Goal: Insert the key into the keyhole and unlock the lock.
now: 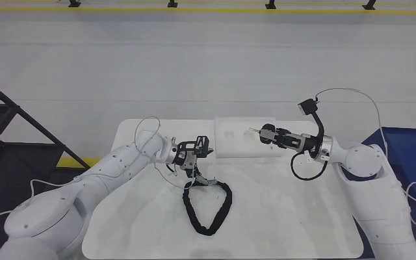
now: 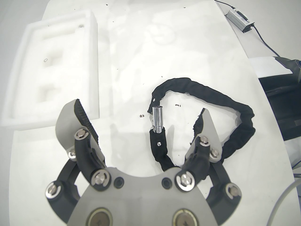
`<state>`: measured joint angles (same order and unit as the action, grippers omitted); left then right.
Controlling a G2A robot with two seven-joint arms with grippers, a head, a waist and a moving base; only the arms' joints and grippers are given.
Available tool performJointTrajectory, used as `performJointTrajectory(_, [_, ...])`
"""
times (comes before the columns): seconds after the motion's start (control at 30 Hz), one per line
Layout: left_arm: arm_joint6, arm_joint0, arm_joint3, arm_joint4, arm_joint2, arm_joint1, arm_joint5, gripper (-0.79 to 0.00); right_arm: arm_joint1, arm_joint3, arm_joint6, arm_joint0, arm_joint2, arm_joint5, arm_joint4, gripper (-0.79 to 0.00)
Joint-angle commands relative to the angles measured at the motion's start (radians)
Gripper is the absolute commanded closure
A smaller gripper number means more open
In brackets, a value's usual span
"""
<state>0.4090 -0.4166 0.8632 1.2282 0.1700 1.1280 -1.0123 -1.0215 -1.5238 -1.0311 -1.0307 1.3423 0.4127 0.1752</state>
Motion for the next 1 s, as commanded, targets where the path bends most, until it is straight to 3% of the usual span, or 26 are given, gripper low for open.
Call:
performJointTrajectory(0.0, [-0.002,-0.004,0.002,-0.001,0.001,0.0,0.005,-0.785,0.0,0.0,0.0,0.0,0.0,0.0,0.0,0.0])
performJointTrajectory(0.3, [-0.054,-0.086,0.025,0.028,0.018,0.002,0.052,-0.785,0.0,0.0,0.0,0.0,0.0,0.0,0.0,0.0])
performJointTrajectory(0.6, [0.045,-0.138,0.011,0.166,0.031,-0.001,0.146,-0.785,0.0,0.0,0.0,0.0,0.0,0.0,0.0,0.0])
performJointTrajectory(0.93, [0.062,-0.165,-0.025,0.211,0.056,0.015,0.185,-0.785,0.0,0.0,0.0,0.0,0.0,0.0,0.0,0.0])
performJointTrajectory(0.97, [0.068,-0.168,-0.028,0.217,0.057,0.016,0.187,-0.714,0.0,0.0,0.0,0.0,0.0,0.0,0.0,0.0])
